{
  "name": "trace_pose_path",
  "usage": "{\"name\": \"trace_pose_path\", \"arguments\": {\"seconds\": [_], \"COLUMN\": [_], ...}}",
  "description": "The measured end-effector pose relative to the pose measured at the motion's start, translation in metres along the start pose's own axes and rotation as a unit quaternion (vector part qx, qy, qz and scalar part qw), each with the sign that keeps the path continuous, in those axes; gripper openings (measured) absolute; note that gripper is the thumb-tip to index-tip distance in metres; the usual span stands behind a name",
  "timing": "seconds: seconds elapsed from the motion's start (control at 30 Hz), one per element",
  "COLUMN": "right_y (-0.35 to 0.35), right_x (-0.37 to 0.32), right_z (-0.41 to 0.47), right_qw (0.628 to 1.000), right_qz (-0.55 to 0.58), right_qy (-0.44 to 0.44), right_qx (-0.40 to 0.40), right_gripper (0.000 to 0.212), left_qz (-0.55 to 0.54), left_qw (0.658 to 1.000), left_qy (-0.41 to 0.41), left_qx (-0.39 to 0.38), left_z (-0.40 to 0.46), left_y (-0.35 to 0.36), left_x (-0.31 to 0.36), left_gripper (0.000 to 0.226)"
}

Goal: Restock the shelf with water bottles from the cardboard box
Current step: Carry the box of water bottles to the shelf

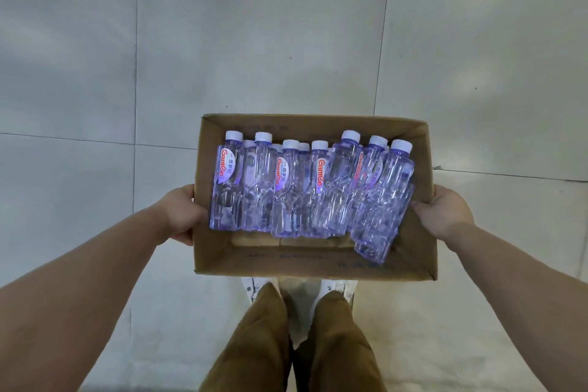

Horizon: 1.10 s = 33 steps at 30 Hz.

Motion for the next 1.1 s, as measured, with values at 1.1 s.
{"name": "trace_pose_path", "arguments": {"seconds": [1.1], "right_y": [-0.294], "right_x": [-0.510], "right_z": [-0.641], "right_qw": [0.892], "right_qz": [-0.141], "right_qy": [-0.427], "right_qx": [0.056], "right_gripper": [0.002], "left_qz": [-0.183], "left_qw": [0.932], "left_qy": [0.198], "left_qx": [0.244], "left_z": [-0.657], "left_y": [-0.474], "left_x": [-0.157], "left_gripper": [0.037]}}
Point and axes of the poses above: each hand's wrist, its own z-axis towards the middle knuckle, its own y-axis out of the palm, x = y × z, the point moved 4 cm from there along z, towards the middle knuckle, and after that the axes turned 5 degrees about -z, right-handed, at the moved point
